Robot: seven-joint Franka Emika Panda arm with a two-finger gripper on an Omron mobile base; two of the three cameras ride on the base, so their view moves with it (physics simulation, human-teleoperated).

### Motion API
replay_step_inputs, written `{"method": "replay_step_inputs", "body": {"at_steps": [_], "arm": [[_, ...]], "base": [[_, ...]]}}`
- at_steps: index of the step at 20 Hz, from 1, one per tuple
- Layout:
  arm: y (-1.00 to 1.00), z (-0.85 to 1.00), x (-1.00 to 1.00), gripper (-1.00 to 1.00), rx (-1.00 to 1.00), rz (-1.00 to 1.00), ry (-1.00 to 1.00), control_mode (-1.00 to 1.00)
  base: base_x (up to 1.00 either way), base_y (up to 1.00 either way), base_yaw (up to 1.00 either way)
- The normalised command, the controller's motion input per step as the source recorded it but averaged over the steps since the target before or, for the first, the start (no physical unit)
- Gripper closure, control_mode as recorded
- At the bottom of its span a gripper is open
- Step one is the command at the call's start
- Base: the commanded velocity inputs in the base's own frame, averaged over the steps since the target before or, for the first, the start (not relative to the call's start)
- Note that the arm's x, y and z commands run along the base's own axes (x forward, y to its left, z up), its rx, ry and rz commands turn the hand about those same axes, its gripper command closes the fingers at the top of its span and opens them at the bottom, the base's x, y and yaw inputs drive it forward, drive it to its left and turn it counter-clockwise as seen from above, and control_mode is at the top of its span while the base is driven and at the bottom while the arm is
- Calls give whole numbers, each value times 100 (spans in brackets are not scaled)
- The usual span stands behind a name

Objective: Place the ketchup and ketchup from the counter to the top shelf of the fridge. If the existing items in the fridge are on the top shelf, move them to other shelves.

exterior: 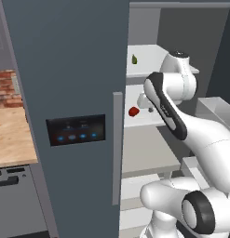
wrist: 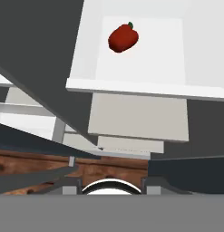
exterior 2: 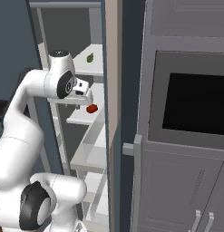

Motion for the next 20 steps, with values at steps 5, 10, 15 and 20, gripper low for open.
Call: {"method": "replay_step_inputs", "body": {"at_steps": [5,10,15,20], "arm": [[0,2,-9,-100,1,0,-7,-100],[-1,25,-28,-100,6,0,-32,-100],[-13,39,-23,-100,14,0,-39,-100],[-7,53,-8,-100,11,0,-34,-100]], "base": [[0,0,0],[0,0,0],[0,0,0],[0,0,0]]}}
